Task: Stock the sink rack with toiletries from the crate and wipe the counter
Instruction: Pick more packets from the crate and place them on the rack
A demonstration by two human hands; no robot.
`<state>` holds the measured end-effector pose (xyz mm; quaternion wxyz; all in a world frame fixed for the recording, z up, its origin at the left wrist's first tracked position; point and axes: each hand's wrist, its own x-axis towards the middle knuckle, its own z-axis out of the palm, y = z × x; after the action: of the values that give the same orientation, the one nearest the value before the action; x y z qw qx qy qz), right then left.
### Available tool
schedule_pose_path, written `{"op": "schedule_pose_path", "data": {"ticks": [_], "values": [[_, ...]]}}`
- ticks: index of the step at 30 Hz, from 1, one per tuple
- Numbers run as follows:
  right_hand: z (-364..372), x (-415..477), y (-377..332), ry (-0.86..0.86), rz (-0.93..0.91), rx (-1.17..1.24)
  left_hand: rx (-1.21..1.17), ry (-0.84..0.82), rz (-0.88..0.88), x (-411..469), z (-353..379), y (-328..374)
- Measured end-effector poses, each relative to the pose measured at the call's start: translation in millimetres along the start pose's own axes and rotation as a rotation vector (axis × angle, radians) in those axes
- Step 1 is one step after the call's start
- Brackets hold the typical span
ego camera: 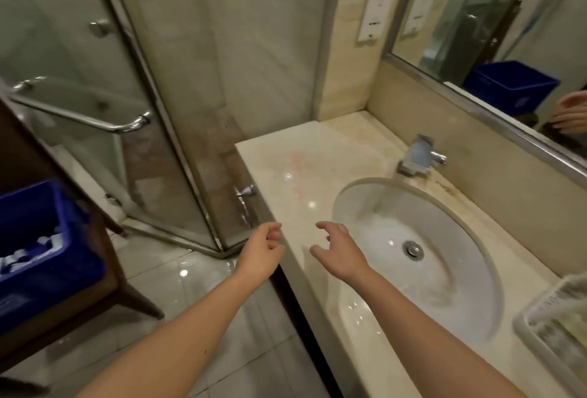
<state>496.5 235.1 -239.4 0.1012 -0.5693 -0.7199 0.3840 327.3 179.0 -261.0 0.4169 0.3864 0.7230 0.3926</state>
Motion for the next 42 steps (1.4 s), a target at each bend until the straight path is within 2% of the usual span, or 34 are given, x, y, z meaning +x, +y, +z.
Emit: {"op": "schedule_pose_path", "data": {"ticks": [15, 27, 34, 42], "values": [[155.4, 65.1, -193.6, -0.208, -0.231, -0.145, -0.029, 0.197, -0.120, 32.7, -223.3, -77.1], [303.0, 91.2, -351.5, -0.394, -0.453, -0.147, -0.068, 0.455, -0.248, 7.8, -404.3, -151.4], [363.2, 106.7, -416.2, -0.556, -0.558, -0.233, -0.120, 0.631, -0.333, -3.3, -467.7, -188.1], [416.8, 155.4, -472.7, -0.705, -0.639, -0.308, -0.161, 0.769, -0.445, 22.0, -516.8, -211.9]]}}
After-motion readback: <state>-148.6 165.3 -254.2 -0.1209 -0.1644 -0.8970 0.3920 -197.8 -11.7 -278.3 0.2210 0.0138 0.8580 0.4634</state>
